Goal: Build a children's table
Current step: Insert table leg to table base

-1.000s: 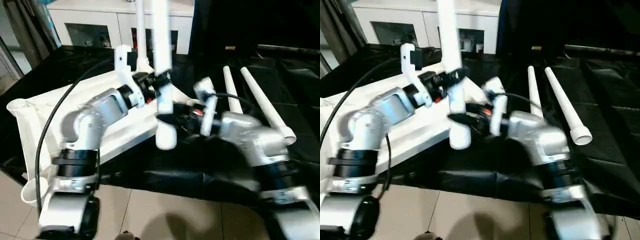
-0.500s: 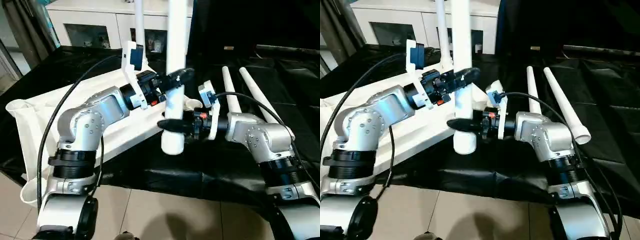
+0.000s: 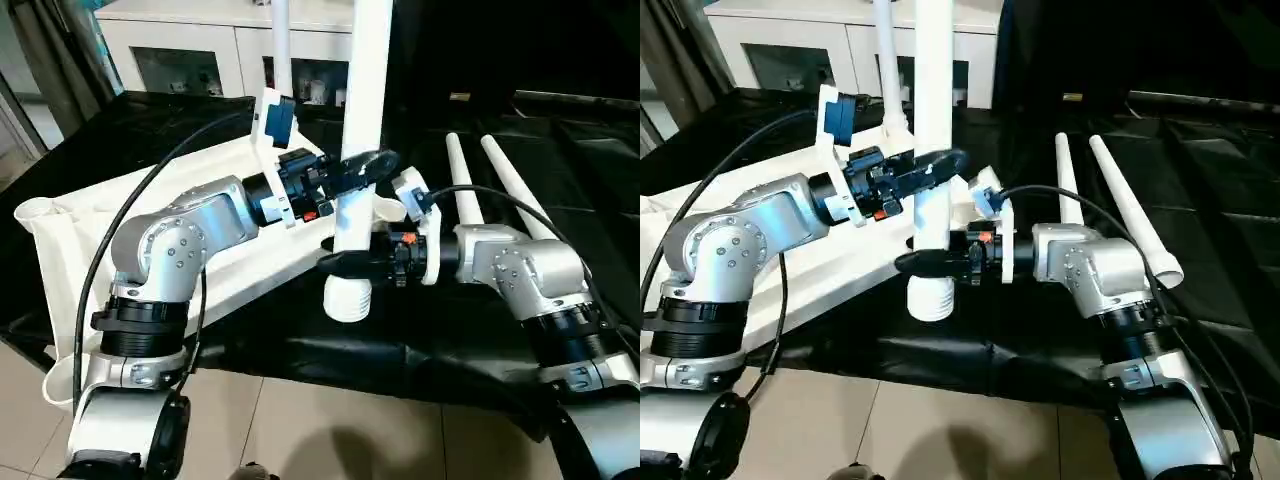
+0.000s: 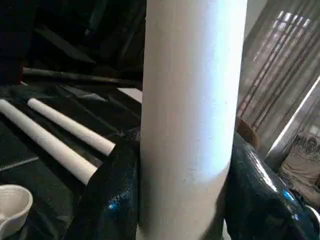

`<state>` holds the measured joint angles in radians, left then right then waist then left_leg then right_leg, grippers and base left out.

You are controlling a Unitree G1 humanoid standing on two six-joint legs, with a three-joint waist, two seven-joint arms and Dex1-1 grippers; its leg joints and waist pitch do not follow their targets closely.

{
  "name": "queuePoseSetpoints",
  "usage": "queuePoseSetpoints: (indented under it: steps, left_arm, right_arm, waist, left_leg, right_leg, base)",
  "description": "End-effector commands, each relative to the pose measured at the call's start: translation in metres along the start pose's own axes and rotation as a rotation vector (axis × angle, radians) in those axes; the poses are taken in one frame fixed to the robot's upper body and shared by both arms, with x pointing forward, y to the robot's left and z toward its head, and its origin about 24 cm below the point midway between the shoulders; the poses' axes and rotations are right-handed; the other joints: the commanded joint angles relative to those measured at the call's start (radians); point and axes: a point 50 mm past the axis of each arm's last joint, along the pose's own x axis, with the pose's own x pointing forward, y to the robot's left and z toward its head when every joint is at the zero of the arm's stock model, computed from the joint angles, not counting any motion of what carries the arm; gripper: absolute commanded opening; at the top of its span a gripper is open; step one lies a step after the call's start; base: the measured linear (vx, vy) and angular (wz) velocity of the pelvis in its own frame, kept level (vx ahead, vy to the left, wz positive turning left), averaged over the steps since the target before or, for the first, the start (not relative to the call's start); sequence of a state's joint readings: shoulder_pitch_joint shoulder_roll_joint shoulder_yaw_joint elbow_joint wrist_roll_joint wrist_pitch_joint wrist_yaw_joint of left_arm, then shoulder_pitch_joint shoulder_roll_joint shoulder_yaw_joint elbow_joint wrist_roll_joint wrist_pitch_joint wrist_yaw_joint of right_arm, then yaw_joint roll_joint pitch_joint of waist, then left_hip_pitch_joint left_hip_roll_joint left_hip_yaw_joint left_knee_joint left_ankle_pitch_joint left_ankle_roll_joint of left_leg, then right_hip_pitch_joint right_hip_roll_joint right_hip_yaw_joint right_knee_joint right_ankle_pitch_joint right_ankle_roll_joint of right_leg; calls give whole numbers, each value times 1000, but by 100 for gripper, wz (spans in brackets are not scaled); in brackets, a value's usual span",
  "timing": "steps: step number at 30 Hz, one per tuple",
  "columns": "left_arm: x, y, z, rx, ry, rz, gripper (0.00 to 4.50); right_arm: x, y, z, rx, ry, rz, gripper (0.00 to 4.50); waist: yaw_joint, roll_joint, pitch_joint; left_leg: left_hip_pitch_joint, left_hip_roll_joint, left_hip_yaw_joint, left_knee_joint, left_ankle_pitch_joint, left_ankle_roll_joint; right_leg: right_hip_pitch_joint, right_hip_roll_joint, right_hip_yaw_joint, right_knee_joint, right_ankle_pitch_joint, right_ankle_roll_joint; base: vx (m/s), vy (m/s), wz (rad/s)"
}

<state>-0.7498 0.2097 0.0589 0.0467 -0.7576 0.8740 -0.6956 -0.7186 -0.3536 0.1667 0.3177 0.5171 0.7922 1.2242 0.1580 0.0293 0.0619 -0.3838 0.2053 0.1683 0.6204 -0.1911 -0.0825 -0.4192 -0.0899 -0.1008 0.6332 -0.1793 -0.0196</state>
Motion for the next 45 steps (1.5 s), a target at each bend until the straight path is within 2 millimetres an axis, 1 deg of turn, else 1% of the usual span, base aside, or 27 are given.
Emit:
queuePoseSetpoints:
  steps: [1, 2, 4, 5, 6, 8, 9, 11, 17, 18, 23, 24, 25, 26, 27, 30, 31, 32, 33, 36, 39, 40, 41, 42, 43, 44, 45]
  left_arm:
    - [3, -8, 2, 1, 3, -74, 185]
    - [3, -9, 2, -3, 3, -79, 185]
    - [3, -11, 1, -10, 10, -98, 185]
    - [3, -11, 1, -10, 11, -99, 185]
    - [3, -11, 1, -11, 15, -108, 185]
    - [4, -11, 1, -11, 17, -110, 185]
    - [4, -11, 1, -12, 18, -112, 185]
    - [4, -11, 1, -14, 20, -116, 185]
    - [6, -13, 1, -16, 22, -130, 185]
    - [7, -10, 1, -14, 19, -97, 241]
    - [7, -5, 5, -24, -53, -44, 277]
    - [6, -4, 9, -4, -111, -34, 291]
    - [6, -3, 9, -1, -125, -31, 299]
    - [1, 0, 19, 9, -302, -1, 299]
    - [-2, 1, 21, -2, -366, 16, 302]
    - [-6, 2, 22, -8, -417, 33, 302]
    - [-10, 3, 20, 4, -430, 65, 302]
    - [-13, 3, 17, 14, -427, 86, 302]
    - [-14, 4, 16, 20, -417, 97, 302]
    - [-20, 9, 6, 97, -308, 192, 302]
    - [-28, 23, -14, 255, -91, 346, 302]
    - [-33, 29, -25, 316, 10, 394, 302]
    - [-39, 36, -44, 361, 139, 401, 302]
    - [-39, 36, -44, 361, 139, 401, 302]
    - [-45, 38, -64, 357, 256, 362, 302]
    - [-49, 38, -76, 341, 322, 329, 302]
    - [-52, 38, -85, 345, 388, 295, 302]
  right_arm:
    - [-4, -3, 4, -19, 20, -35, 246]
    - [-3, -3, 4, -19, 21, -31, 228]
    - [-3, -2, 3, -18, 29, -19, 228]
    - [-3, -2, 3, -18, 29, -18, 208]
    - [-3, -2, 3, -19, 36, -9, 204]
    - [-3, -1, 2, -19, 39, -3, 201]
    - [-3, -1, 2, -20, 41, 2, 198]
    - [-3, -1, 2, -20, 43, 6, 194]
    - [-5, 0, 1, -20, 44, 10, 193]
    - [-5, 0, 1, -20, 36, 3, 193]
    - [-5, -3, 1, -24, -18, -40, 193]
    - [-5, -4, 2, -31, -52, -59, 193]
    - [-5, -4, 2, -31, -58, -62, 193]
    - [-5, -5, 3, -40, -136, -110, 193]
    - [-6, -6, 3, -39, -171, -140, 193]
    - [-8, -8, 3, -44, -214, -189, 193]
    - [-12, -10, 1, -55, -241, -267, 193]
    - [-15, -11, -1, -68, -251, -320, 193]
    - [-17, -12, -2, -73, -255, -346, 193]
    - [-24, -14, -7, -79, -280, -459, 191]
    - [-32, -16, -14, -103, -264, -590, 191]
    - [-35, -17, -17, -120, -256, -651, 191]
    - [-40, -18, -19, -156, -245, -728, 191]
    - [-40, -18, -19, -156, -245, -728, 191]
    - [-45, -16, -20, -166, -257, -782, 191]
    - [-49, -15, -21, -168, -269, -813, 191]
    - [-53, -15, -22, -169, -271, -841, 191]
  waist:
    - [4, -18, -88]
    - [5, -19, -88]
    - [7, -19, -89]
    - [8, -18, -89]
    - [8, -18, -89]
    - [10, -17, -89]
    - [11, -13, -90]
    - [11, -15, -89]
    - [12, -14, -90]
    - [12, -14, -90]
    - [12, -16, -92]
    - [12, -21, -91]
    - [13, -19, -90]
    - [12, -25, -90]
    - [13, -23, -90]
    - [12, -25, -91]
    - [13, -25, -92]
    - [10, -25, -88]
    - [10, -25, -90]
    - [6, -22, -87]
    - [5, -18, -86]
    - [2, -19, -86]
    - [-4, -19, -84]
    - [0, -17, -85]
    - [-4, -9, -86]
    - [-6, -8, -86]
    - [-7, -3, -86]
  left_leg:
    - [4, 18, -1, -61, -39, 37]
    - [3, 18, -2, -61, -38, 39]
    - [4, 18, -1, -60, -33, 39]
    - [4, 18, -2, -60, -30, 40]
    - [4, 18, -1, -59, -29, 40]
    - [4, 18, -2, -60, -33, 39]
    - [5, 18, -2, -59, -34, 38]
    - [4, 18, -2, -59, -37, 37]
    - [4, 18, -3, -59, -42, 34]
    - [4, 18, -3, -59, -41, 34]
    - [3, 18, -3, -58, -34, 34]
    - [2, 17, -2, -58, -33, 39]
    - [2, 17, -2, -59, -36, 38]
    - [1, 17, -1, -59, -31, 41]
    - [-1, 18, -2, -59, -31, 36]
    - [2, 19, -2, -60, -26, 36]
    - [3, 20, -3, -61, -25, 34]
    - [1, 21, -3, -63, -34, 28]
    - [4, 18, -1, -62, -37, 27]
    - [8, 20, -2, -68, -58, 19]
    - [11, 21, -6, -72, -68, 9]
    - [12, 20, -3, -70, -68, 6]
    - [10, 18, -4, -75, -76, -6]
    - [12, 18, -6, -75, -72, -9]
    - [13, 17, -5, -74, -64, -16]
    - [18, 17, -3, -75, -71, -19]
    - [17, 16, -4, -76, -79, -20]
  right_leg:
    - [72, -56, 51, -62, -125, -195]
    - [72, -55, 51, -61, -123, -194]
    - [72, -55, 51, -60, -116, -195]
    - [71, -54, 51, -59, -113, -196]
    - [71, -55, 51, -60, -112, -196]
    - [71, -54, 51, -59, -110, -197]
    - [70, -54, 51, -59, -109, -199]
    - [71, -54, 51, -59, -102, -201]
    - [72, -54, 51, -59, -108, -200]
    - [72, -54, 51, -59, -105, -201]
    - [74, -55, 51, -58, -91, -206]
    - [74, -55, 50, -60, -92, -204]
    - [73, -56, 51, -60, -103, -200]
    - [74, -56, 52, -63, -102, -199]
    - [76, -60, 51, -64, -100, -203]
    - [73, -58, 51, -61, -92, -196]
    - [73, -59, 52, -61, -95, -189]
    - [72, -58, 52, -63, -116, -177]
    - [72, -57, 51, -64, -126, -172]
    - [68, -54, 51, -71, -184, -135]
    - [65, -53, 52, -77, -204, -103]
    - [63, -50, 54, -74, -199, -96]
    - [65, -50, 54, -75, -219, -75]
    - [62, -51, 54, -79, -223, -67]
    - [61, -51, 56, -72, -199, -75]
    - [57, -49, 57, -73, -188, -81]
    - [57, -47, 57, -73, -184, -88]
  base:
    - [0, 0, 0]
    - [0, 0, 0]
    - [0, 0, 0]
    - [0, 0, 0]
    - [0, 0, 0]
    - [0, 0, 0]
    - [0, 0, 0]
    - [0, 0, 0]
    - [0, 0, 0]
    - [0, 0, 0]
    - [0, 0, 0]
    - [0, 0, 0]
    - [0, 0, 0]
    - [0, 0, 0]
    - [0, 0, 0]
    - [0, 0, 0]
    - [0, 0, 0]
    - [0, 0, 0]
    - [0, 0, 0]
    - [0, 0, 0]
    - [0, 0, 0]
    - [0, 0, 0]
    - [0, 0, 0]
    - [0, 0, 0]
    - [0, 0, 0]
    - [0, 0, 0]
    - [0, 0, 0]
